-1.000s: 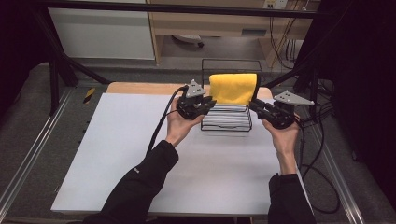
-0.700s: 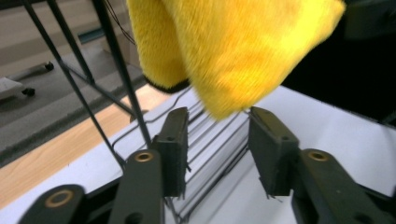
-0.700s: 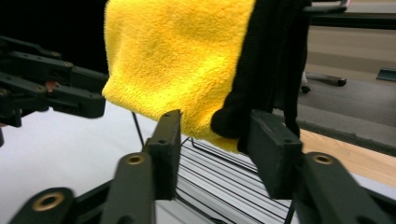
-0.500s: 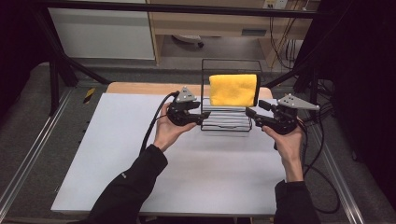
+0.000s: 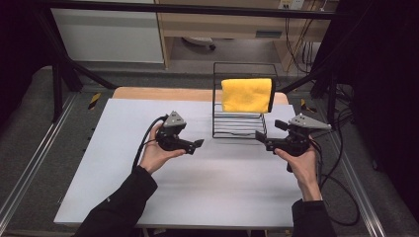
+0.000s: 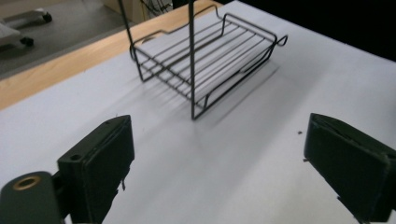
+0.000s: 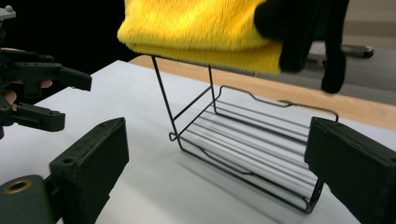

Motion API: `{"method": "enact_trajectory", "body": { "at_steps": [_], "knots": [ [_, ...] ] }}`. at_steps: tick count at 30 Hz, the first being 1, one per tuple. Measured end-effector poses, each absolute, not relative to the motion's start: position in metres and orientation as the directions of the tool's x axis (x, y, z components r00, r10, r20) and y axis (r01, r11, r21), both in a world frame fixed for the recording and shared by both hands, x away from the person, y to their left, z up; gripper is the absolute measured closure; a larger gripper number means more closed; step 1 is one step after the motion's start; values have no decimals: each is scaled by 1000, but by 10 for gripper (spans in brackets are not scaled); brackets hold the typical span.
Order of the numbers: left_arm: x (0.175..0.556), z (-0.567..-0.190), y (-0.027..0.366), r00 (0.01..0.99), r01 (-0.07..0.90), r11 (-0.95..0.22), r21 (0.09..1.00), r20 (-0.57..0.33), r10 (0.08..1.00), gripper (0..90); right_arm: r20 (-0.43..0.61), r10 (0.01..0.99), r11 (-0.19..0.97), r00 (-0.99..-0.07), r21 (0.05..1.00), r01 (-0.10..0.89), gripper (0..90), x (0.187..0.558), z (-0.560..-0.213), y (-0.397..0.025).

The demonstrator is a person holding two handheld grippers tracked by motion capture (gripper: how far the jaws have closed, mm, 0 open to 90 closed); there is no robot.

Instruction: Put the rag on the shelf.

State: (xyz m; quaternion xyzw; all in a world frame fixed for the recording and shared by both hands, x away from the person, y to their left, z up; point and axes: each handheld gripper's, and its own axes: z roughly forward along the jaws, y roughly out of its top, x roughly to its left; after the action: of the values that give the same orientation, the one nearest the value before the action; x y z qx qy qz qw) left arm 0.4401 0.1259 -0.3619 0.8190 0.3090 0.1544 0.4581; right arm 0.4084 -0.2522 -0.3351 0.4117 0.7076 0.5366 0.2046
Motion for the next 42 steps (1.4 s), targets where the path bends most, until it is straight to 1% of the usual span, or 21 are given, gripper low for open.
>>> {"method": "enact_trajectory", "body": {
  "at_steps": [3,11,17,22,30,36,42],
  "knots": [
    [434,-371,140,752,385,-391,836,-39,658,59,154,798,97,-583,921,377,41,406,-343,-252],
    [415,-397,177,708,441,-363,821,-70,703,51,165,787,131,-594,896,423,7,398,-367,-251],
    [402,-411,205,689,457,-359,814,-68,721,51,157,781,171,-605,878,448,6,391,-386,-251],
    [394,-424,230,670,468,-342,815,-75,738,54,173,773,178,-610,864,471,7,386,-402,-256],
    [380,-440,263,646,478,-341,810,-62,760,55,188,766,196,-614,842,502,7,374,-426,-270],
    [372,-445,277,637,478,-333,813,-60,768,54,198,771,192,-606,834,517,7,368,-436,-280],
    [368,-447,279,637,471,-343,813,-44,769,52,198,769,206,-608,824,528,7,365,-442,-280]
  ]
}}
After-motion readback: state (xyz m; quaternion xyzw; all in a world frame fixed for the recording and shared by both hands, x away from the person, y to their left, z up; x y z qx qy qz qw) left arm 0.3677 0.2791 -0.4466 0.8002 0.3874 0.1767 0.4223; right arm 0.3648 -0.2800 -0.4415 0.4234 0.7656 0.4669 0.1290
